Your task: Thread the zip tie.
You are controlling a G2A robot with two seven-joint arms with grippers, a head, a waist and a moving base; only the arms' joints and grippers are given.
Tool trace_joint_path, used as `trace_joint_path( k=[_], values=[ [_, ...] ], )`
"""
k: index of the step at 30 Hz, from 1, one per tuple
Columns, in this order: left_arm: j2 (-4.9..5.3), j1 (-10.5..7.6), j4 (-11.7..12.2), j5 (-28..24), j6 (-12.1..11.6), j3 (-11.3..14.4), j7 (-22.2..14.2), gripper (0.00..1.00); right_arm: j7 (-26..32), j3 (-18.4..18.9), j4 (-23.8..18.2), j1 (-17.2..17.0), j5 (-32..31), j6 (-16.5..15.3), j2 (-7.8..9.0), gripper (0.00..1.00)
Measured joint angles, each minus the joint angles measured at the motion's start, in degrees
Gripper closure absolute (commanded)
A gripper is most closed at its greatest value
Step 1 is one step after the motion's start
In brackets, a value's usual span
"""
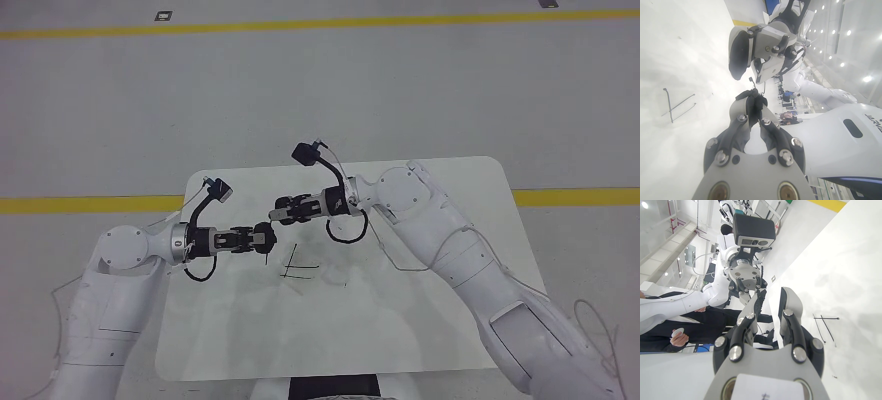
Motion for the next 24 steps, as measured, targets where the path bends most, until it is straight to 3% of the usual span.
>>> trace_joint_path(
  k=[6,12,24],
  values=[
    [0.00,0.00,0.00,0.00,0.00,0.00,0.00,1.00,0.08,-0.06,-0.14,-0.04,-0.01,0.00,0.07,0.84],
    [0.00,0.00,0.00,0.00,0.00,0.00,0.00,1.00,0.07,-0.09,-0.32,-0.05,-0.03,0.00,0.13,1.00],
    [0.00,0.00,0.00,0.00,0.00,0.00,0.00,1.00,-0.35,-0.23,-0.37,-0.01,0.24,0.00,0.15,1.00]
  ],
)
